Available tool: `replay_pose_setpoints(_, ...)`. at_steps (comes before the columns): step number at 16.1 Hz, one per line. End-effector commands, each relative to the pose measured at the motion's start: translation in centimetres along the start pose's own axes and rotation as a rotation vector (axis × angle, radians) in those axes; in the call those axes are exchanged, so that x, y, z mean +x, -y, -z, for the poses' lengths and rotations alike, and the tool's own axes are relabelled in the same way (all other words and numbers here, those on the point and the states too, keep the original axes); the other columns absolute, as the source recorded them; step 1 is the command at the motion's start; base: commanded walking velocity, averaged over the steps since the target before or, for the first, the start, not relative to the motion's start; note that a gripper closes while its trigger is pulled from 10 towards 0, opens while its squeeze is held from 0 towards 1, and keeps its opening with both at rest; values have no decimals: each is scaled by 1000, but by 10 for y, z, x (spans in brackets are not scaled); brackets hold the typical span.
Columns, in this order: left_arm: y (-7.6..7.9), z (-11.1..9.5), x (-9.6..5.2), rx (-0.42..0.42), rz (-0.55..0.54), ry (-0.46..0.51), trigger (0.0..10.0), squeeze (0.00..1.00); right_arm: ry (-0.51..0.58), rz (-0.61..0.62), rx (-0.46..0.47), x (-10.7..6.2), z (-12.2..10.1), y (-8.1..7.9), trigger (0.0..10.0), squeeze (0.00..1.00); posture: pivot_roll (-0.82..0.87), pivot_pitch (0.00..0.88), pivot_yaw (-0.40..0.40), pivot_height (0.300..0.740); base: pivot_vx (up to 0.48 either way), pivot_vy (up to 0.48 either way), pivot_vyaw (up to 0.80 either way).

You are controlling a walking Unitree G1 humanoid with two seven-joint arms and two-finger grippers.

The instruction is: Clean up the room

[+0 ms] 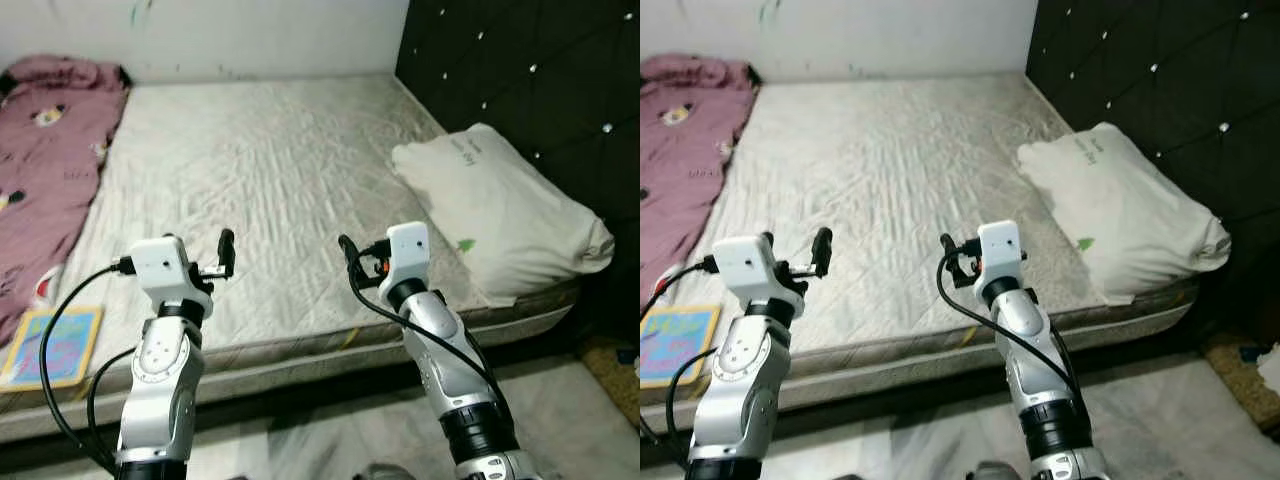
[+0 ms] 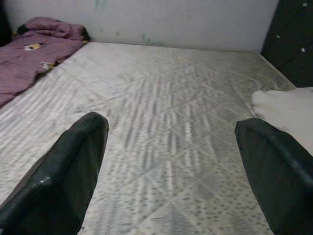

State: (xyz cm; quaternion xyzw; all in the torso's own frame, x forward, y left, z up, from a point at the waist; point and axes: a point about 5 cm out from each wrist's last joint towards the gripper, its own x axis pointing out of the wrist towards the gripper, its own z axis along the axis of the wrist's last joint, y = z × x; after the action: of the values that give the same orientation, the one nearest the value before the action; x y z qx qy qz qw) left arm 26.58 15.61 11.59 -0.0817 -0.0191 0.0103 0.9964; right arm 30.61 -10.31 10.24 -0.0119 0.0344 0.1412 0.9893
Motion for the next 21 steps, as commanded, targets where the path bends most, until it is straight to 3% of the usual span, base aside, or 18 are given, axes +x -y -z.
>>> replay_pose_setpoints(1, 6, -3, 1, -4, 22, 11, 10000, 0, -9, 27, -12, 0, 0, 8, 10000, 0, -116, 11, 1, 740, 375, 0, 0)
replay_pose_setpoints(9, 5, -1, 1, 6, 16, -2, 10000, 0, -23, 40, -21, 0, 3, 11, 10000, 0, -113, 8, 3, 740, 338, 0, 0)
replay_pose_setpoints(14, 2, 8, 1, 21, -32, -60, 10000, 0, -61, 49, -29, -1, 12, 13, 10000, 0, -113, 0, 2, 740, 0, 0, 0)
replay_pose_setpoints(18, 4, 9, 4, -13, -16, -68, 10000, 0, -66, 49, -33, 1, 13, 13, 10000, 0, -116, 0, 6, 740, 0, 480, -762)
replay_pose_setpoints(21, 10, 4, 7, -30, 27, -47, 10000, 0, -63, 46, -38, 4, 11, 13, 10000, 0, -111, 0, 6, 740, 0, 480, 0)
